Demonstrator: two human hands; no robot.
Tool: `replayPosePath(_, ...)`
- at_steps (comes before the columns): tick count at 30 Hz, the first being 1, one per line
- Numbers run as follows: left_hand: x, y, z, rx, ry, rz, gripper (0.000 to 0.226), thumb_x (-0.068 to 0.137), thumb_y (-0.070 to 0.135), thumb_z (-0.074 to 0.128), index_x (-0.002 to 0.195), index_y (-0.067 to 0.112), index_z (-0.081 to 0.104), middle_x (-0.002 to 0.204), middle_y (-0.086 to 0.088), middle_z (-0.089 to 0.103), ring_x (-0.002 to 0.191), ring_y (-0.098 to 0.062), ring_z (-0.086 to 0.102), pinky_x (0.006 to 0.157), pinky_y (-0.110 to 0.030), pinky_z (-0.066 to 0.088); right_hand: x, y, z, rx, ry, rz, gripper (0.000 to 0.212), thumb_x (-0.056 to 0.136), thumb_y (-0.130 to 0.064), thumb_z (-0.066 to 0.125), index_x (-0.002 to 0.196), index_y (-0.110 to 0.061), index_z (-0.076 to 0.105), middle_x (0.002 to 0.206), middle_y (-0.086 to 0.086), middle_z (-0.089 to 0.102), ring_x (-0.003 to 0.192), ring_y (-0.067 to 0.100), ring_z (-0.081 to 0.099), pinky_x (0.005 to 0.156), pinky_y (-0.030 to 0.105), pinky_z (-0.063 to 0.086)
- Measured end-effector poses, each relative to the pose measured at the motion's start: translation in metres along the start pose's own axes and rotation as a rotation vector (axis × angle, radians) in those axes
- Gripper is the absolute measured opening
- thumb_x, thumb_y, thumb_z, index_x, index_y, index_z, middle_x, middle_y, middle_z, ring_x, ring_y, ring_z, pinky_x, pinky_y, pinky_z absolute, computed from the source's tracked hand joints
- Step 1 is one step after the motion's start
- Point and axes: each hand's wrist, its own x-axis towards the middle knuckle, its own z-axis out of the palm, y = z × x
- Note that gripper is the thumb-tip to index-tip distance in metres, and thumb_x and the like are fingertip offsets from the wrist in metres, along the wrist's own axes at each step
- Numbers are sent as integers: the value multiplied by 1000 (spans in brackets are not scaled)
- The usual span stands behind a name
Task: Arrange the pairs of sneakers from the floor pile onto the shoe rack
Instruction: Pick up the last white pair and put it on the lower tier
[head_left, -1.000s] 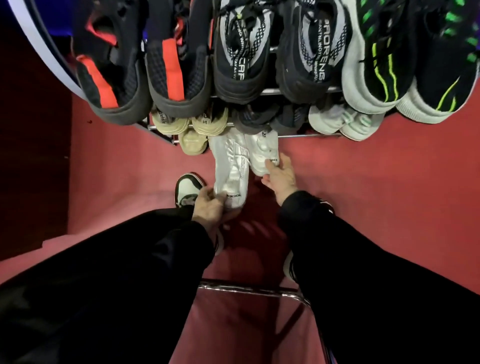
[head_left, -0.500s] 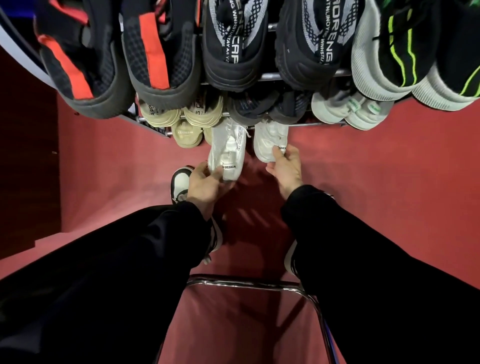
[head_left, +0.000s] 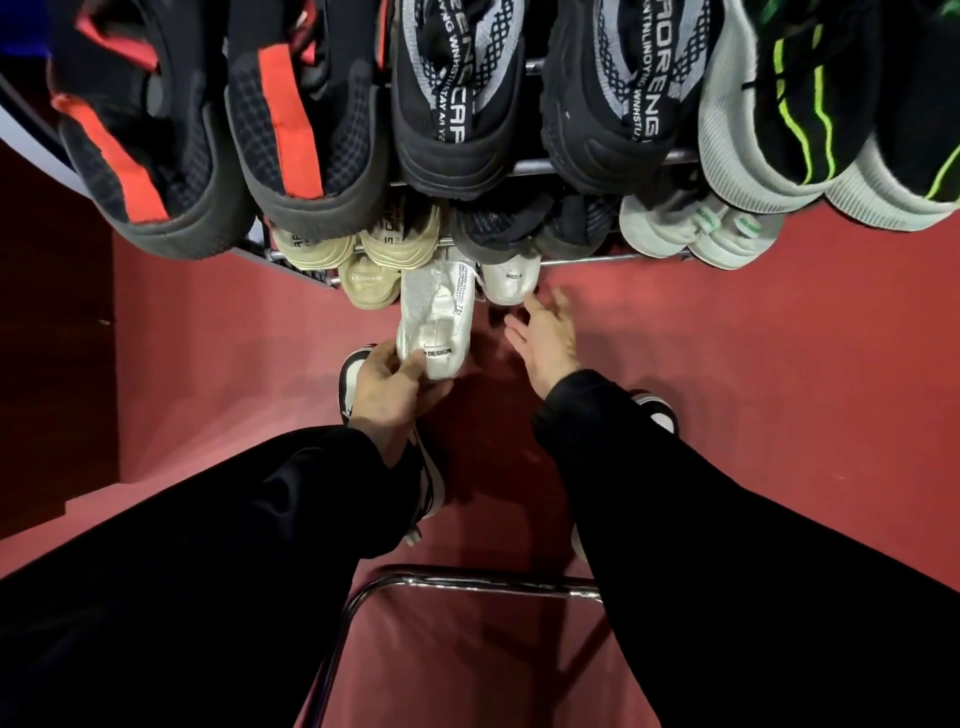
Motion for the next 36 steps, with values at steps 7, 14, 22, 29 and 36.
replayPosePath(7,-24,3,36,-39,-81,-76,28,104,9,51,127,-5,53,106,-17,67,85,-25,70,70,-29,62,-65,0,-40,-561,-280,114,52,95,-64,50,122,-22,65,104,8,77,73,15,69,62,26,52)
replayPosePath(14,-34,-5,84,159,-138,-66,74,84,46,70,143,8,46,132,-10,59,111,-36,67,93,-57,56,-65,-15,-76,-279,-187,-23,27,101,-23,61,126,-13,60,96,4,73,63,17,71,52,23,57)
replayPosePath(22,-10,-28,70,661,-34,179,68,86,49,67,143,16,51,137,-18,50,103,-27,62,104,-47,50,9,-34,-77,-274,10,-76,47,106,-26,44,152,-27,35,127,4,64,92,18,71,68,25,57)
replayPosePath(29,-5,-37,57,637,-10,181,88,67,72,54,140,22,53,133,-13,50,108,-28,65,97,-54,54,46,-31,-63,-98,79,-71,60,107,-24,45,160,-35,18,120,3,64,98,18,69,78,25,55)
replayPosePath(36,-2,-37,54,661,-37,124,86,65,69,53,136,21,56,130,-15,56,103,-33,68,97,-51,55,38,-22,-54,207,10,-40,55,105,-11,50,155,-28,33,132,3,55,126,30,57,112,39,43)
